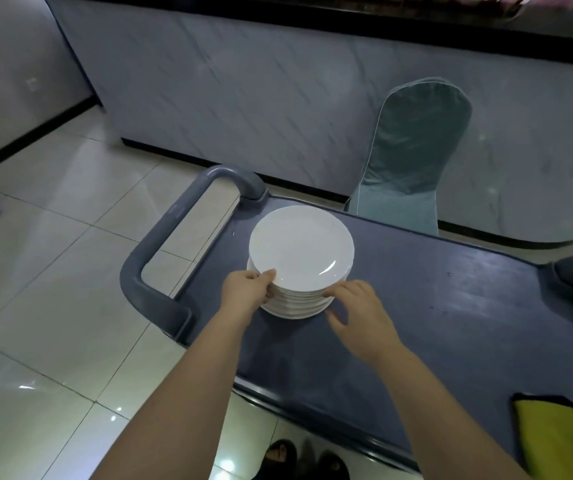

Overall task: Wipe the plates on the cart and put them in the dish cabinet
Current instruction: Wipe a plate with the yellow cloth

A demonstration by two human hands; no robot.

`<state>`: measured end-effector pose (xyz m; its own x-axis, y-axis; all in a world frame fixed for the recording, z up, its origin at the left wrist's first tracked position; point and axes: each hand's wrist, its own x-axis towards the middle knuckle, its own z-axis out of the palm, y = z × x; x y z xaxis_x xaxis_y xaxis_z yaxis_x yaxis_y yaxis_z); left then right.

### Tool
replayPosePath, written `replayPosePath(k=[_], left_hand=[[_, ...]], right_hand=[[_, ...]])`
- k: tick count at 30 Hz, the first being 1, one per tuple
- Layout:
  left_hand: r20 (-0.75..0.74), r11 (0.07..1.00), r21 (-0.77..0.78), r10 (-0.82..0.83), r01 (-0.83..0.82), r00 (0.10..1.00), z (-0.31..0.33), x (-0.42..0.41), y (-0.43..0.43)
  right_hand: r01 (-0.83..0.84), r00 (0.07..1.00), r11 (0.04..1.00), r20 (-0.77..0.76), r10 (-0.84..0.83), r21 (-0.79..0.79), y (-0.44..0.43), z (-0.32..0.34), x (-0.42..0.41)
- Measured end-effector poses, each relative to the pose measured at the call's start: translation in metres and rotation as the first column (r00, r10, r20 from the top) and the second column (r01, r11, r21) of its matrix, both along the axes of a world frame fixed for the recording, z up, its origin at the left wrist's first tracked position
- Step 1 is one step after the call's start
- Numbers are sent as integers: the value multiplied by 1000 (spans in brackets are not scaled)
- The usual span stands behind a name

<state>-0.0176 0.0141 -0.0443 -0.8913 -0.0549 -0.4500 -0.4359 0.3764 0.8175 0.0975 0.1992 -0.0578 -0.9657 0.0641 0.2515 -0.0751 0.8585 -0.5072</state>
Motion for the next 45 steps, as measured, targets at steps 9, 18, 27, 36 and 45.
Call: replayPosePath(k=[9,18,27,36,45], left_hand=[[-49,998,-48,-38,35,998,14,-6,-16],[230,835,486,162,-257,960,46,-11,-46],[3,947,289,-146,139,989,125,-38,-37],[-151,963,140,-210,231,966,172,-38,-26],[118,590,802,-8,-91,993,64,25,-21]], right_hand=[[57,998,996,4,-57,-69,8,10,-7],[37,999,997,-7,-37,-73,13,18,-16],[-31,997,999,66,33,-34,7,33,-29],[-27,996,1000,84,27,-2,8,34,-29],[61,998,998,23,-61,28,52,17,4]])
